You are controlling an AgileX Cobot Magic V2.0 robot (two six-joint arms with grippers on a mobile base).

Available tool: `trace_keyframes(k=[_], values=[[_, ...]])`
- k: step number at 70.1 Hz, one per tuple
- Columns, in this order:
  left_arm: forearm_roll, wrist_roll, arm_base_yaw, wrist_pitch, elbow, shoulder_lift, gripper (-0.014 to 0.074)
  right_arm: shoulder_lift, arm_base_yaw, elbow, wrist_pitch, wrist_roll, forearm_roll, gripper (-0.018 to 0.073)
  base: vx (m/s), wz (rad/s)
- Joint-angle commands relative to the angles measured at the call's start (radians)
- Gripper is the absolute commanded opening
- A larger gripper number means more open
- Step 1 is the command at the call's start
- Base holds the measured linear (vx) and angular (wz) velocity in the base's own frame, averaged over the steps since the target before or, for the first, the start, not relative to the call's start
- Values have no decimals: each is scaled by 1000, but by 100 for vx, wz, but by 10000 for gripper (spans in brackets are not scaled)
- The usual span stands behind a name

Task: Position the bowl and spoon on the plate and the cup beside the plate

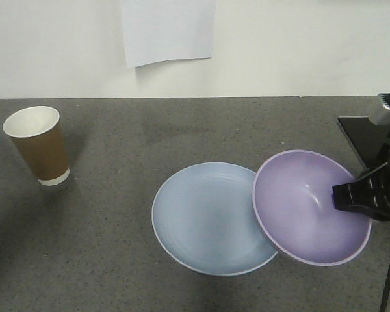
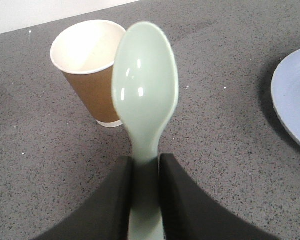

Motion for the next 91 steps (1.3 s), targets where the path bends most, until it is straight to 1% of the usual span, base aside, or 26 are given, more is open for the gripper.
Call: trace_keyframes(k=[1,86,91], values=[[-9,-2,5,-64,-26,-6,125,-19,0,-28,-36,-3,23,-3,0,0],[-9,-2,5,-64,-26,-6,125,-19,0,-28,-36,-3,23,-3,0,0],[-9,-2,5,-64,-26,-6,125,-19,0,-28,-66,-3,25,-3,0,0]])
